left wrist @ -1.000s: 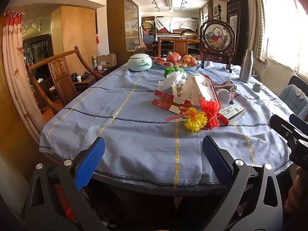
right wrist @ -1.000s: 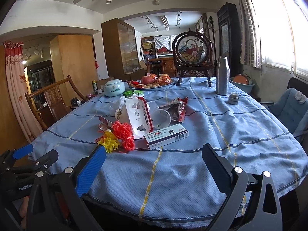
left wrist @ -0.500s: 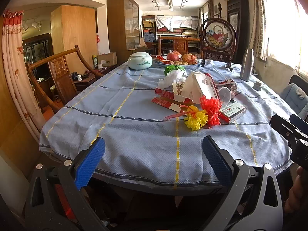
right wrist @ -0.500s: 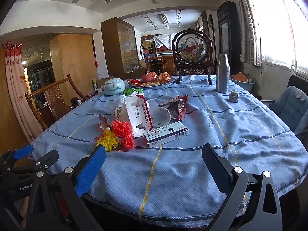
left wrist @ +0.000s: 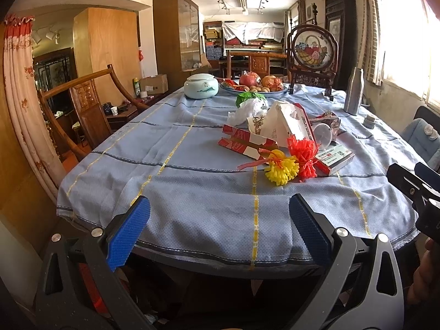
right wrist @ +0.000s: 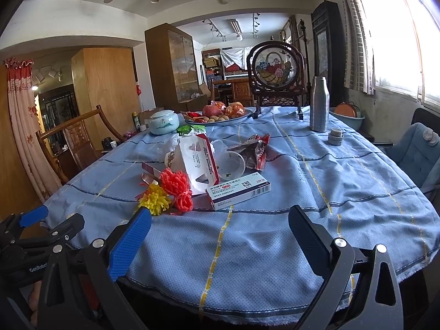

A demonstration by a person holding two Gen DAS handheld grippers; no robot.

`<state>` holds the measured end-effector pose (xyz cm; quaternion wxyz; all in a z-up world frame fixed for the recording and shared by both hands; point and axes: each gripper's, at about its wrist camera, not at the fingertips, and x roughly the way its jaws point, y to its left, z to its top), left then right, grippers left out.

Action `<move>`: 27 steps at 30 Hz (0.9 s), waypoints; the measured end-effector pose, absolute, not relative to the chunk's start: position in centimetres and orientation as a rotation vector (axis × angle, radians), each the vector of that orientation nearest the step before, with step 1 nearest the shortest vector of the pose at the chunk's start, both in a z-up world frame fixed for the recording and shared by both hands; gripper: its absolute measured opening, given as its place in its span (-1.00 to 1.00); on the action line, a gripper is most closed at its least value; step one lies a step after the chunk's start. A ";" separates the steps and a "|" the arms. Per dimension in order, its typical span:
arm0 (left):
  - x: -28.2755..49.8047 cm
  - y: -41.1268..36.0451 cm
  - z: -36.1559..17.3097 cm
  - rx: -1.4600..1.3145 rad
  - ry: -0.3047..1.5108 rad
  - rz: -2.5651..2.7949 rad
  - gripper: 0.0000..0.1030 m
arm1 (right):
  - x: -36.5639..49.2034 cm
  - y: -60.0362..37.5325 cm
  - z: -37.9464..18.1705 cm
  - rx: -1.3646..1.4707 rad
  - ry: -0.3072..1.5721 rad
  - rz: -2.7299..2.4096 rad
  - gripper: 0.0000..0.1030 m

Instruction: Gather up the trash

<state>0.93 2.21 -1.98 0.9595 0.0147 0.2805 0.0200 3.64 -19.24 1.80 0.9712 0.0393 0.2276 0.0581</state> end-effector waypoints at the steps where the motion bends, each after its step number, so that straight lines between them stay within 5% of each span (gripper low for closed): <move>1: 1.0 2.2 -2.0 0.028 0.570 0.039 0.87 | 3.6 -19.3 1.8 0.080 0.461 0.119 0.90; 27: 2.5 3.1 -3.6 0.014 0.625 0.027 0.87 | 5.3 -19.1 0.5 0.093 0.511 0.118 0.90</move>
